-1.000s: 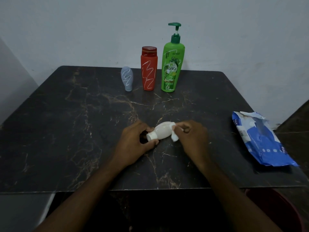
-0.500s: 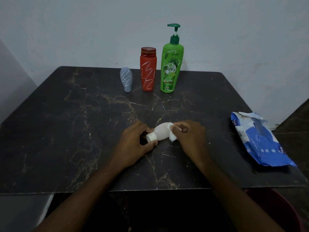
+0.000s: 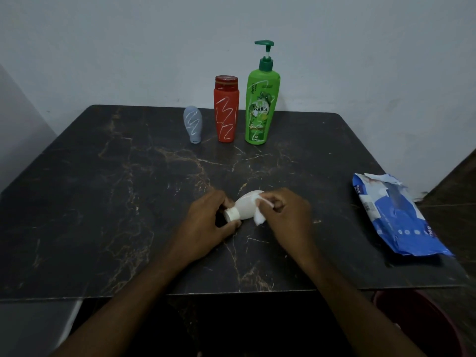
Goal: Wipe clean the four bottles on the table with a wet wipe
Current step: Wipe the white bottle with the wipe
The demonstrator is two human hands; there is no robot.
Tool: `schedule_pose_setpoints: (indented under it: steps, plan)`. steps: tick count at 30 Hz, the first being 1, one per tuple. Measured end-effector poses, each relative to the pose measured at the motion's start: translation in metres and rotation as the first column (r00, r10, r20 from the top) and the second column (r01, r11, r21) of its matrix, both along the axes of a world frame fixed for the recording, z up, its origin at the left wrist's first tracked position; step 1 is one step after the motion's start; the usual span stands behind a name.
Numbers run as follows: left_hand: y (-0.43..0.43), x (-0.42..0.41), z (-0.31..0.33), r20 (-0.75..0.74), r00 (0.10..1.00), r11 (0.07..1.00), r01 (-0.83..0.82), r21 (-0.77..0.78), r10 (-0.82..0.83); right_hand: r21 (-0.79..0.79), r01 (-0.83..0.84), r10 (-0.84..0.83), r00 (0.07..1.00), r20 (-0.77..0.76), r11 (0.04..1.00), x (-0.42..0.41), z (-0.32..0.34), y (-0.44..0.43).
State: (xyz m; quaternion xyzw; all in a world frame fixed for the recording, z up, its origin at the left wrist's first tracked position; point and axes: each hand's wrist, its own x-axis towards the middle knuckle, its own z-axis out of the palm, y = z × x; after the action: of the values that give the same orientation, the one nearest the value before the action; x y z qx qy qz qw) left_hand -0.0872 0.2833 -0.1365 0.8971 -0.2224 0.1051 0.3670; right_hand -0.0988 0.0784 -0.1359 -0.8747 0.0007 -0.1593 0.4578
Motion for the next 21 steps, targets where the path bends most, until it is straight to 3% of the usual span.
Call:
schedule_pose_setpoints:
  steps: [5, 12, 18, 21]
  plan:
    - [-0.001, 0.001, -0.001, 0.02, 1.0, 1.0, 0.015, 0.01, -0.015, 0.037, 0.12, -0.117, 0.989, -0.093, 0.992, 0.008, 0.003, -0.012]
    - [-0.001, 0.001, -0.005, 0.048, 0.998, 0.999, 0.031, -0.011, -0.03, 0.004, -0.11, 0.108, 0.983, 0.151, 0.994, -0.017, 0.004, 0.03]
    - [-0.001, 0.0, -0.004, 0.055, 0.998, 0.999, 0.039, 0.015, -0.04, 0.01, 0.092, -0.091, 0.994, -0.058, 0.996, 0.004, 0.01, -0.01]
    - [-0.002, 0.0, -0.006, 0.084, 0.995, 0.997, 0.055, 0.055, -0.059, 0.021, 0.146, -0.144, 0.986, -0.088, 0.989, 0.007, 0.011, -0.011]
